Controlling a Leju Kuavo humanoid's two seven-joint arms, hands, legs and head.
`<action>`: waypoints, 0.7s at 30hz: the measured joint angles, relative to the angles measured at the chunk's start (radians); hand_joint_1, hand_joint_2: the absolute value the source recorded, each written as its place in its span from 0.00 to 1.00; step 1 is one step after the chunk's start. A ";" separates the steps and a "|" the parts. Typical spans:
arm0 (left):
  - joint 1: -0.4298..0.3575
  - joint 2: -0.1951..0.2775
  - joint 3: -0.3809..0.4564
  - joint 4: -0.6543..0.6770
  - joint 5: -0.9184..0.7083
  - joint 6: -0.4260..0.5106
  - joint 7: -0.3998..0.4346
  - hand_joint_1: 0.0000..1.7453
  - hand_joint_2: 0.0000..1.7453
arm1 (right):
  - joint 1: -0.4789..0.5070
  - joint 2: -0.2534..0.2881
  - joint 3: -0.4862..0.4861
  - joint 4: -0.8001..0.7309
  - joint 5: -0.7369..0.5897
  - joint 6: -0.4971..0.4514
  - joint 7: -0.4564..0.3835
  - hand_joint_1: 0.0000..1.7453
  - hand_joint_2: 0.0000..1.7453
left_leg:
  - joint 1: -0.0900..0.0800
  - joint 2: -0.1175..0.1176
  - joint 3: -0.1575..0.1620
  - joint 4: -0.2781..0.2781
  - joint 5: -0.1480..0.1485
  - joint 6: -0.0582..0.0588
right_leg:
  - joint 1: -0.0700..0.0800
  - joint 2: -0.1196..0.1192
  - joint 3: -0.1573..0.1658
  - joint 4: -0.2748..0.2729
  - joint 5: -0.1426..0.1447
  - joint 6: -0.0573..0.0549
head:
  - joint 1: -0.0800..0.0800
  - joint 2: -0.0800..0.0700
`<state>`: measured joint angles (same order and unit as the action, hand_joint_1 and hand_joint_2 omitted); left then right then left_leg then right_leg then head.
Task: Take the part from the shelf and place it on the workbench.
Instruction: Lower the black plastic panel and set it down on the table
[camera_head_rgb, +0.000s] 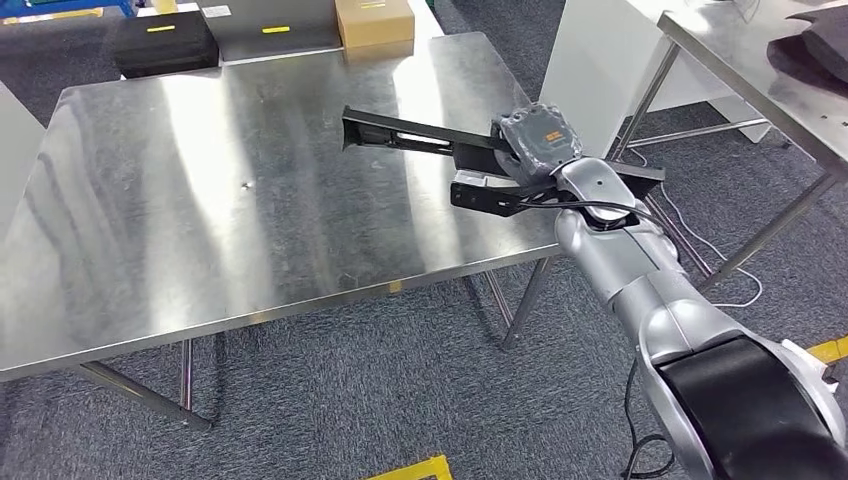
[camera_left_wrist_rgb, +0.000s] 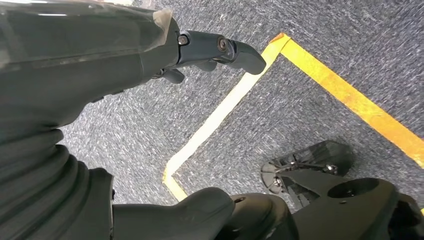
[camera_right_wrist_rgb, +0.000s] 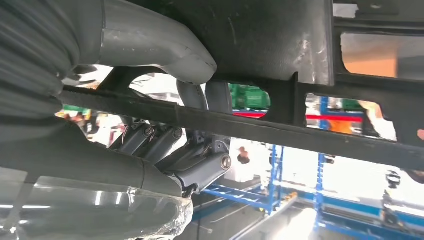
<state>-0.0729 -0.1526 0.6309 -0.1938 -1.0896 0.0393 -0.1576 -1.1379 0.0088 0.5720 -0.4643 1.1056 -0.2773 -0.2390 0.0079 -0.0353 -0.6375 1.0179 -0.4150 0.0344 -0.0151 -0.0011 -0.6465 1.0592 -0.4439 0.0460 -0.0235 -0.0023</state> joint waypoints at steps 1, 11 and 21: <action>0.000 0.000 0.002 0.000 0.000 0.001 0.001 0.00 1.00 | -0.001 0.005 -0.001 0.002 -0.007 0.002 -0.007 1.00 1.00 | -0.002 -0.002 -0.001 0.003 -0.003 -0.004 | 0.000 0.001 0.014 -0.030 0.012 -0.004 | 0.000 0.000; 0.001 0.002 0.011 0.000 -0.010 0.004 0.010 0.00 1.00 | -0.013 0.052 0.005 0.016 0.008 0.002 -0.046 1.00 1.00 | -0.002 0.001 0.008 -0.005 -0.007 0.010 | 0.001 0.005 0.021 -0.041 0.018 -0.018 | -0.002 0.000; 0.001 -0.001 0.019 0.000 -0.022 0.004 0.014 0.00 1.00 | -0.017 0.079 0.015 0.020 0.004 -0.007 -0.050 1.00 1.00 | 0.006 0.000 0.042 -0.051 0.010 0.015 | 0.001 0.002 -0.009 0.035 -0.025 -0.020 | 0.001 0.000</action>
<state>-0.0721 -0.1537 0.6498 -0.1938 -1.1112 0.0430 -0.1433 -1.1545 0.0879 0.5872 -0.4446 1.1100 -0.2841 -0.2892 0.0144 -0.0356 -0.5954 0.9665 -0.4047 0.0492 -0.0145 0.0013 -0.6558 1.0937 -0.4687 0.0256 -0.0220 -0.0023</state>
